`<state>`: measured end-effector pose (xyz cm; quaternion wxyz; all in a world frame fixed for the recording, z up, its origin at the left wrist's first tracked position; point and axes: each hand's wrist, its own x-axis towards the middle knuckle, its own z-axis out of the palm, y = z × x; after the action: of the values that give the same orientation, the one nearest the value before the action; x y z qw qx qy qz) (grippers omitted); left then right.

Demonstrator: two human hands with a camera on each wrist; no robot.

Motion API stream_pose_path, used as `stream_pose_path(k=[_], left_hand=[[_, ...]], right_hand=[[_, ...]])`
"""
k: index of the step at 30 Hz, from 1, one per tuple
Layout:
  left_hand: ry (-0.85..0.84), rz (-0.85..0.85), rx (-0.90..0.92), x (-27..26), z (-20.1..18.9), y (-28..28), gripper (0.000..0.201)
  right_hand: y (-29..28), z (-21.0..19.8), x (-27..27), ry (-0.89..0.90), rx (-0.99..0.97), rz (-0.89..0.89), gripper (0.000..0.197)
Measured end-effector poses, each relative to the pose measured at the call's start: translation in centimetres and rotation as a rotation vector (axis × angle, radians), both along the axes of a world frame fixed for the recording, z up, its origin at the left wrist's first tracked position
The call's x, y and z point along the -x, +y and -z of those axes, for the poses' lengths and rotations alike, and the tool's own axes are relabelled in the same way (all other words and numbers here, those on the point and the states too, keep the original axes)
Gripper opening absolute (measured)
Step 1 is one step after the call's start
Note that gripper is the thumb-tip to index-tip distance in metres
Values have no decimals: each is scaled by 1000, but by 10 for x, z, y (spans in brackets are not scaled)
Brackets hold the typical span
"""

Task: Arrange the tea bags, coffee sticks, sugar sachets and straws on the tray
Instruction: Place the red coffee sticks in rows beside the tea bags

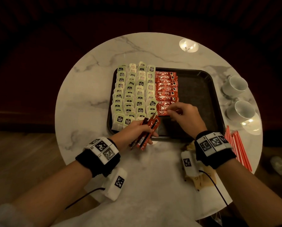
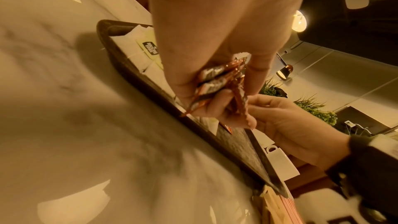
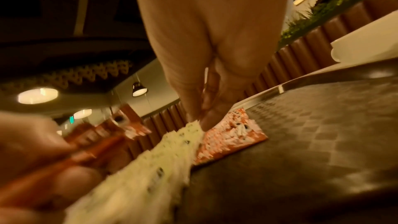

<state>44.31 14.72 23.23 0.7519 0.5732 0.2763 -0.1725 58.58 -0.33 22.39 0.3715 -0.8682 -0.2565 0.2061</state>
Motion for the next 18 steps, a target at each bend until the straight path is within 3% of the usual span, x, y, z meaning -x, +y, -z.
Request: stream_pose_path(k=[5,10,18], left_hand=[[-49,-14,32,-2,-3,1,13],[-94,10,0,-2,-3,0,13],[-195,9,-97,-3,-5,-2,24]], right_hand=[[-3,-17,12,311,-105,-96,20],[-7,-20,13,393,-185,-70,14],[-7,-27,23,567,-275,1,25]])
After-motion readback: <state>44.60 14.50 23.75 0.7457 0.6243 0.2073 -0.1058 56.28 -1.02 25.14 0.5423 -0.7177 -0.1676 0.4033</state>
